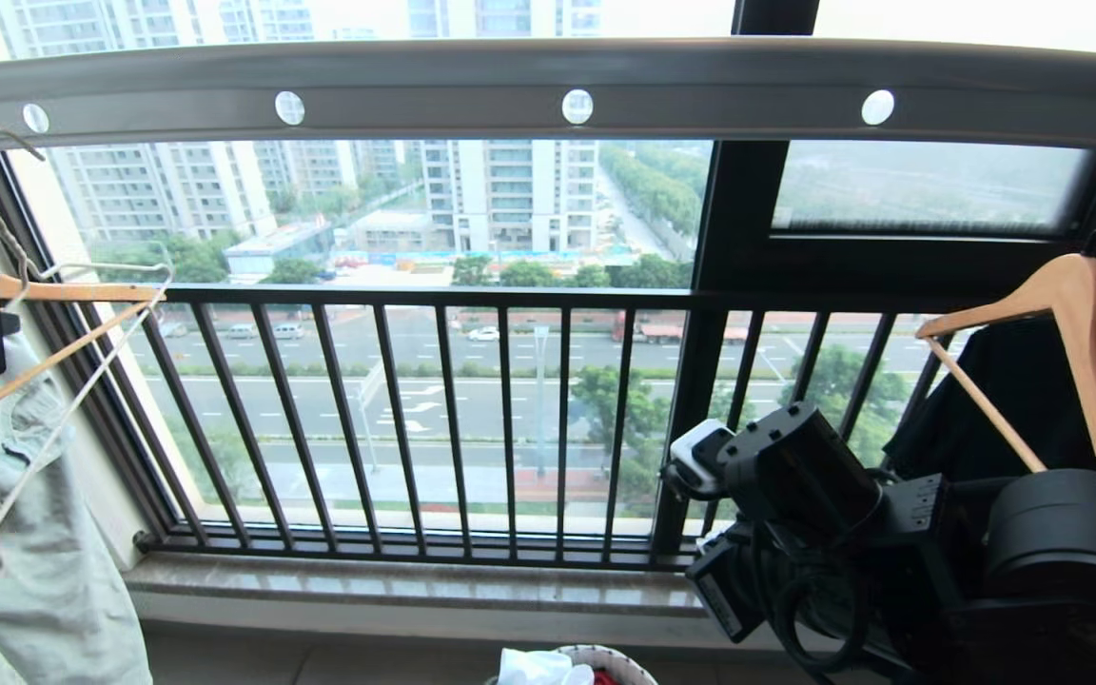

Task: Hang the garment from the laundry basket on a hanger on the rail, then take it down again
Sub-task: Hang the clothes rack on the clothesline

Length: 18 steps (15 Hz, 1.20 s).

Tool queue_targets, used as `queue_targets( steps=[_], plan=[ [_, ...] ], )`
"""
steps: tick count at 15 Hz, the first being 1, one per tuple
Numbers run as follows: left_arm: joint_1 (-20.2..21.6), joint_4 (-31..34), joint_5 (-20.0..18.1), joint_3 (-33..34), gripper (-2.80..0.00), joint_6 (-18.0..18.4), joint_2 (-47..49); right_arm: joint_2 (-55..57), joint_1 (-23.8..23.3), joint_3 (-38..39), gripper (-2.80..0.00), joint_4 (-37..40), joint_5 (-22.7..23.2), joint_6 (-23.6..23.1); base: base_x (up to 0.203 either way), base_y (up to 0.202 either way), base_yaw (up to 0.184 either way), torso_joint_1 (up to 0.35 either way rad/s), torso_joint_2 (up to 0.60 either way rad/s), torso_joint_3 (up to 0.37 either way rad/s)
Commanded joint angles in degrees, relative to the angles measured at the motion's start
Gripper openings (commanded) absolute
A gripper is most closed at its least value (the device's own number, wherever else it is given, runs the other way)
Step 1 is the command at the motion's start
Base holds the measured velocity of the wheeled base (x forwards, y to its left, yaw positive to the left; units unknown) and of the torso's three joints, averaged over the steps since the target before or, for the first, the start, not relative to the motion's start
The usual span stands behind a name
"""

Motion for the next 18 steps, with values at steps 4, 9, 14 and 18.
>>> queue_targets(
  steps=[4, 9, 14, 18],
  plan=[
    [3.26, -1.01, -0.17, -0.83, -2.80, -0.09, -0.15, 0.29, -0.02, -0.02, -2.80, 0.00, -0.11, 0.09, 0.000, 0.000, 0.000, 0.000, 0.00, 0.000],
    [3.40, -1.57, -1.91, -0.76, -2.80, -0.21, 0.30, 0.47, -0.11, -0.03, -2.80, 0.00, -0.11, 0.09, 0.000, 0.000, 0.000, 0.000, 0.00, 0.000],
    [4.54, -3.35, -5.58, -0.43, -2.80, -0.79, 0.40, 0.55, -0.11, -0.02, -2.80, 0.00, -0.11, 0.09, 0.000, 0.000, 0.000, 0.000, 0.00, 0.000],
    [4.63, -3.59, -6.28, -0.30, -2.80, -0.83, 0.48, 0.47, -0.11, -0.02, -2.80, 0.00, -0.11, 0.09, 0.000, 0.000, 0.000, 0.000, 0.00, 0.000]
  ],
)
